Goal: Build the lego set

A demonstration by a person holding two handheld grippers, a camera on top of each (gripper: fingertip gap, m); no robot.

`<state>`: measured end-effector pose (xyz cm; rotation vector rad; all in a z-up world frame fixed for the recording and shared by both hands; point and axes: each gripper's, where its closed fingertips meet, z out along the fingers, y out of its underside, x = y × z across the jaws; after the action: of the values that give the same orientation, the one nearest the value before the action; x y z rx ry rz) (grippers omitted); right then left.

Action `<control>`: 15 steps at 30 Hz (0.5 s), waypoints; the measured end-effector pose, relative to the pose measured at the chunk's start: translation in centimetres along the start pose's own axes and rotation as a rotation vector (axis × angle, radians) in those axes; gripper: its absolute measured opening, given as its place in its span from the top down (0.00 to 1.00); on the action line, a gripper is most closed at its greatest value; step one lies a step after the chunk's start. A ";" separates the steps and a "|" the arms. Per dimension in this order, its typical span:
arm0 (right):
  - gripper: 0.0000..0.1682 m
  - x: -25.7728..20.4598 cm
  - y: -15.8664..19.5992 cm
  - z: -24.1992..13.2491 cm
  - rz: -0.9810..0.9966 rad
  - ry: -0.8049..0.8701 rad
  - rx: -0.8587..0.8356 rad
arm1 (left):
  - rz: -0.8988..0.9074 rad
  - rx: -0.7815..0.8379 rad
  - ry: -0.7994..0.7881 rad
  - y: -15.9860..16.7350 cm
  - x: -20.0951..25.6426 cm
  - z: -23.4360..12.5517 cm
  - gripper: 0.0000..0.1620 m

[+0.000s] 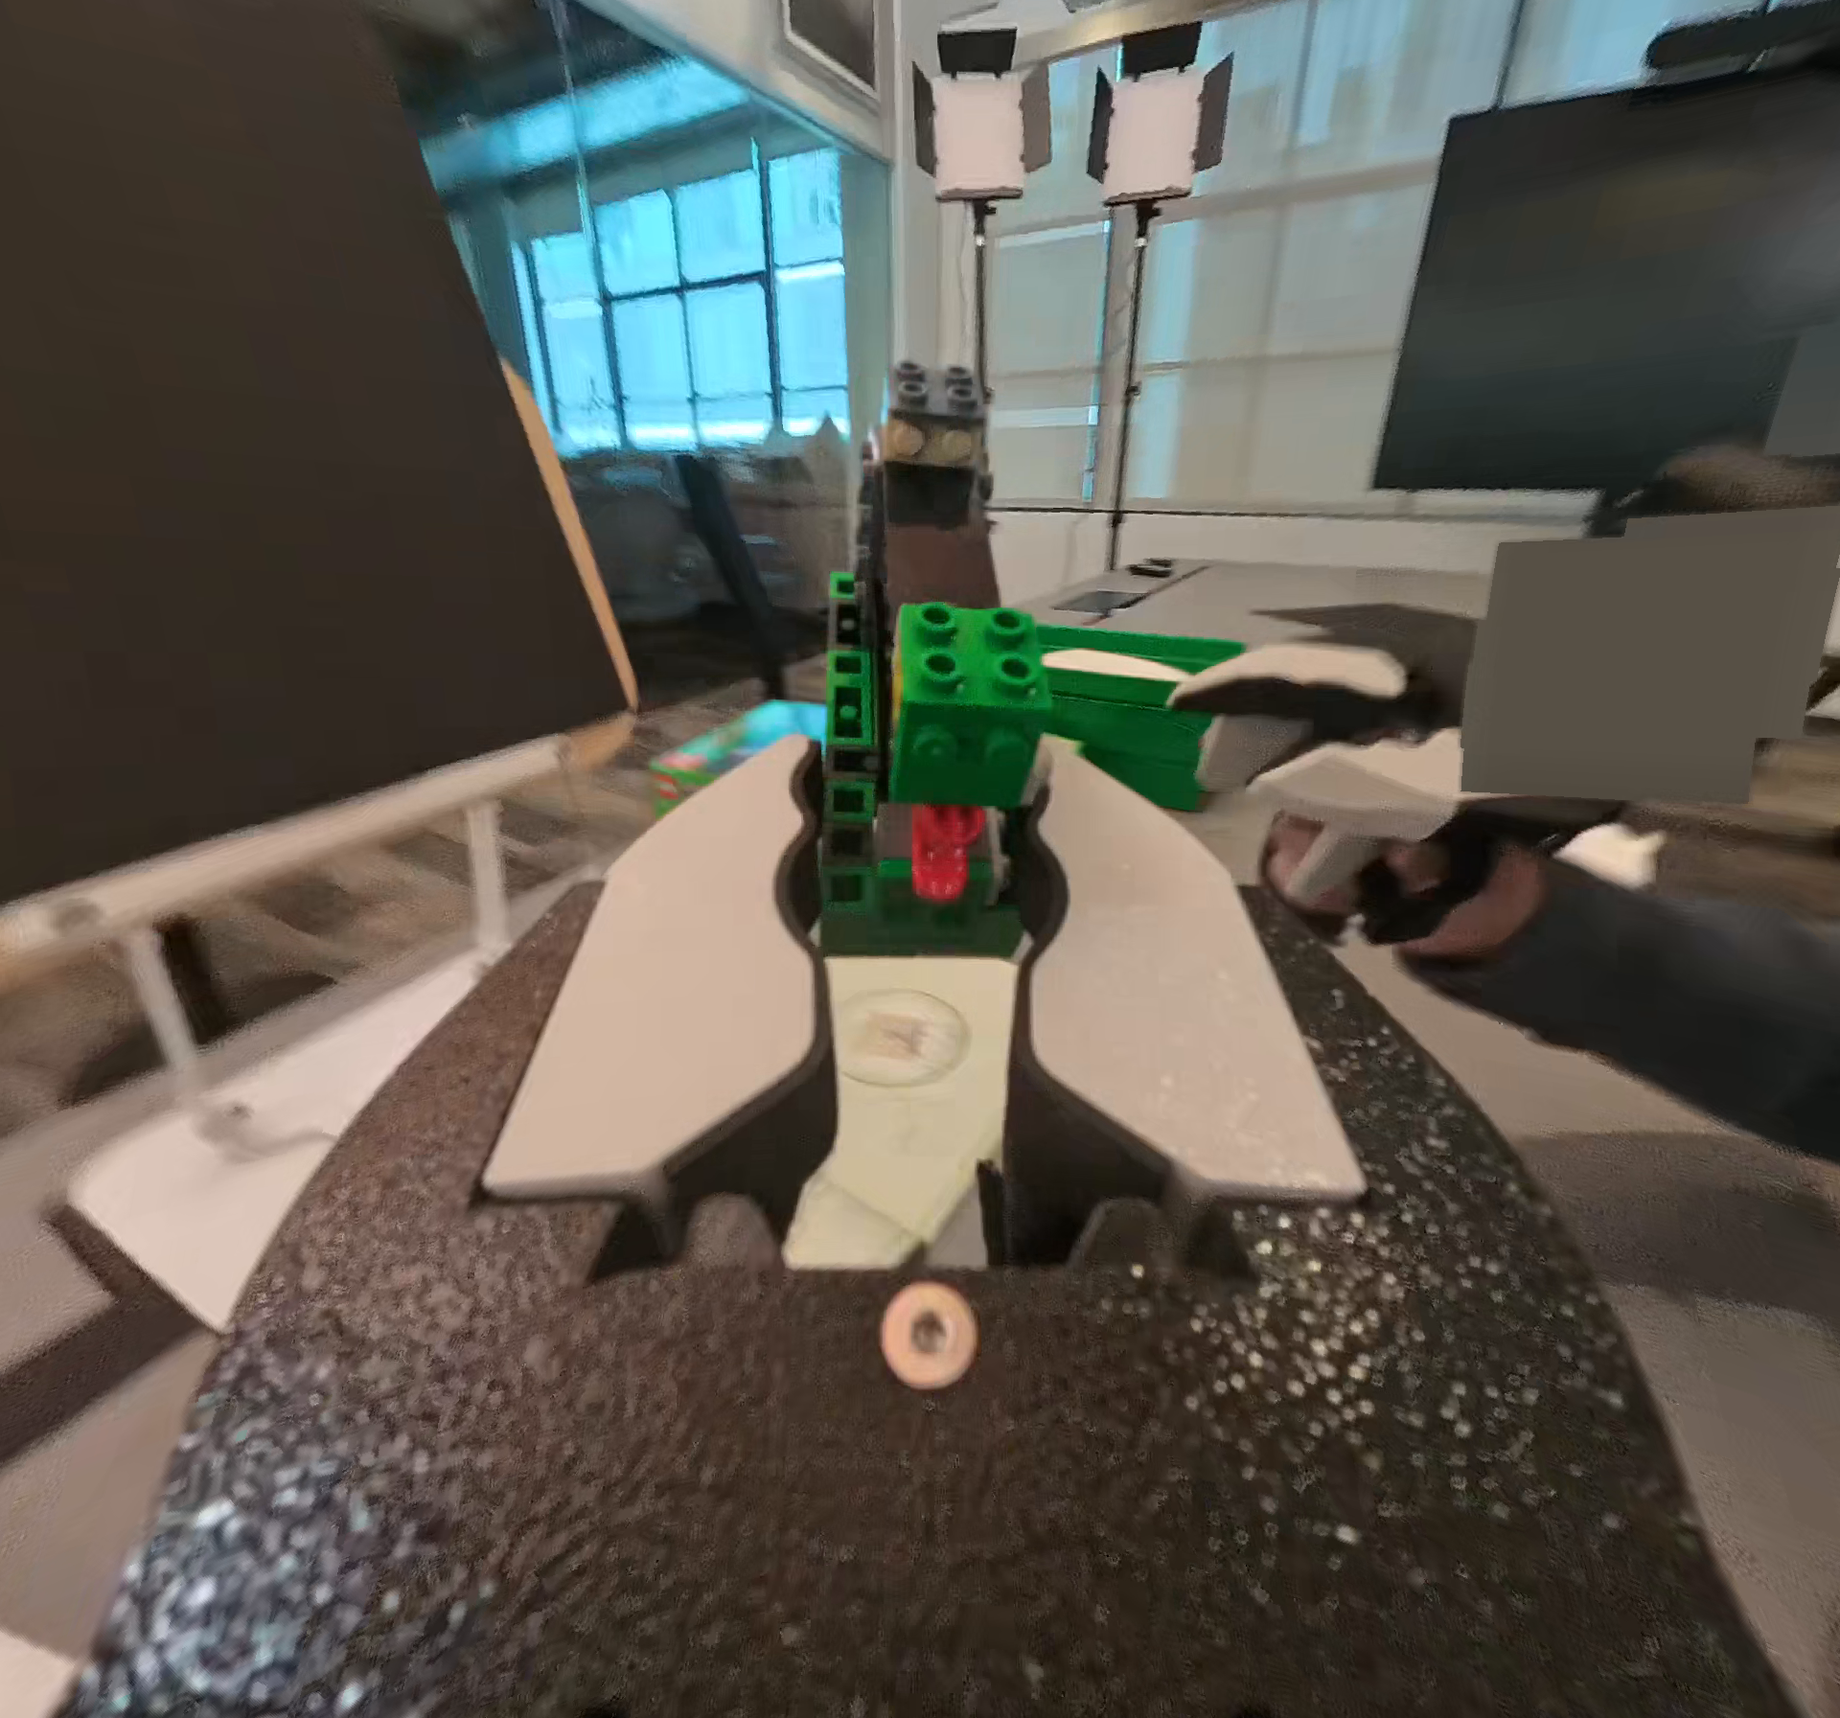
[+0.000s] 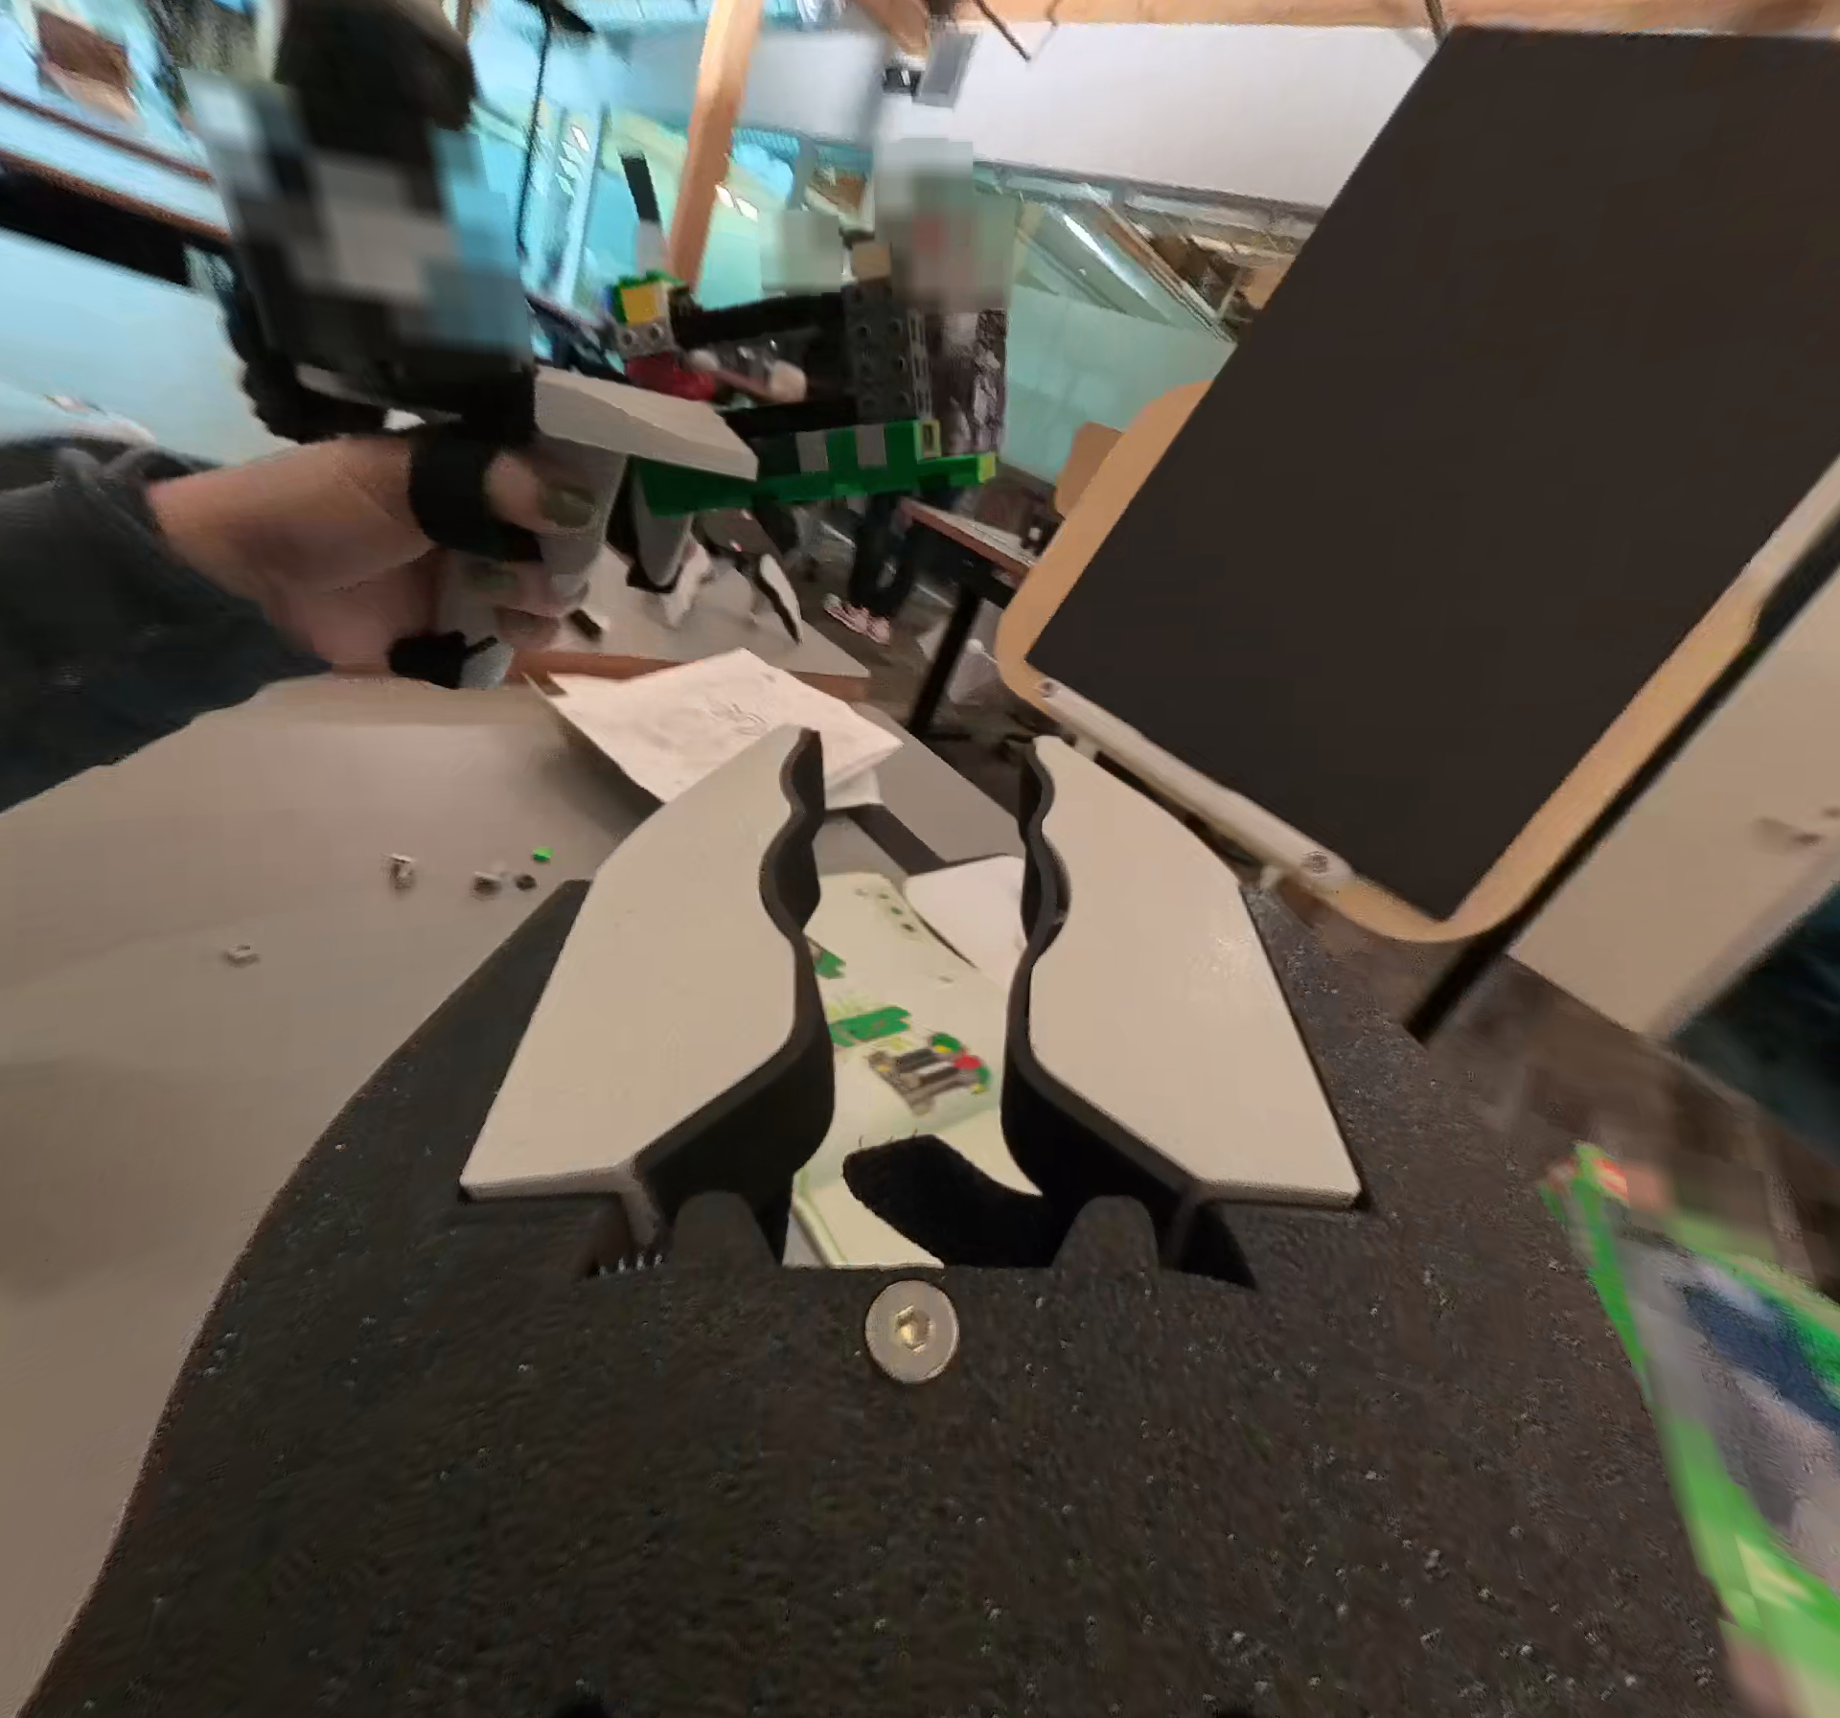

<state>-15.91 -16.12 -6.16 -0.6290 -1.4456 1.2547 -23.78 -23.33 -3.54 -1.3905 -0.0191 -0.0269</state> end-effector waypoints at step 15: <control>0.84 -0.1 10.5 -4.2 -0.045 0.044 0.050 | -0.223 -0.508 -0.017 9.7 2.1 -4.3 0.78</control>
<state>-14.55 -11.54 -16.39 -0.5843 -1.3809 1.2306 -21.37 -25.80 -13.77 -1.8906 -0.1930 -0.2179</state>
